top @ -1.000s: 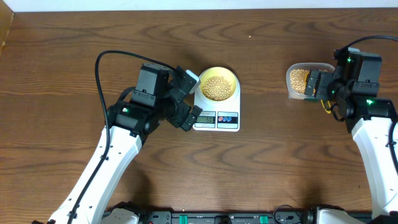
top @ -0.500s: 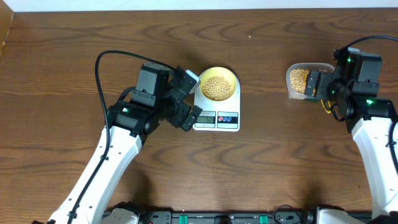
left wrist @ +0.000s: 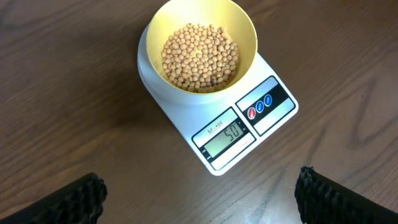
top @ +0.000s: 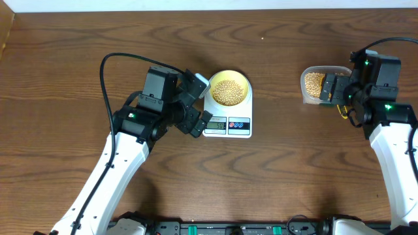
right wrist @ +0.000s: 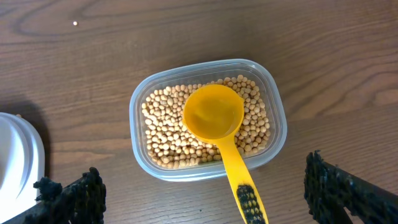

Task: Scoop item into bowl and weigh 50g on scale

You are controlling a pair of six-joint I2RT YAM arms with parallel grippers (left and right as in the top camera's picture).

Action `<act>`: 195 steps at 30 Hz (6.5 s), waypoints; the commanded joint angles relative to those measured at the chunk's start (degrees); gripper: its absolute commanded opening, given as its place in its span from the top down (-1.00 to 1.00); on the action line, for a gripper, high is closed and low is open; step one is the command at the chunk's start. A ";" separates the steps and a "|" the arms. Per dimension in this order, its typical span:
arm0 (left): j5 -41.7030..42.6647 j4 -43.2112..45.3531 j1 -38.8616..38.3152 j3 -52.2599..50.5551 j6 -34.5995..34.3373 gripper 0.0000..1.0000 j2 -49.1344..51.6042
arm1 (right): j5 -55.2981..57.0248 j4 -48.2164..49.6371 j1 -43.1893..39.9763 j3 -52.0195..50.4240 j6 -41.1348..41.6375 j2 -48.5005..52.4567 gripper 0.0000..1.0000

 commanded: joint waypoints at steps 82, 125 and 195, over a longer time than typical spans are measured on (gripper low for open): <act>0.70 -0.11 0.24 -0.17 0.15 -0.97 -0.37 | -0.13 -0.07 0.24 0.39 -0.74 -0.68 -0.98; -3.91 5.29 0.24 -5.88 0.13 -0.98 -8.55 | -0.11 -0.04 0.24 0.39 -0.74 -0.68 -0.99; -16.83 33.81 13.81 -62.03 -20.06 -0.98 -75.17 | -0.11 -0.07 0.24 0.39 -0.74 -0.68 -0.99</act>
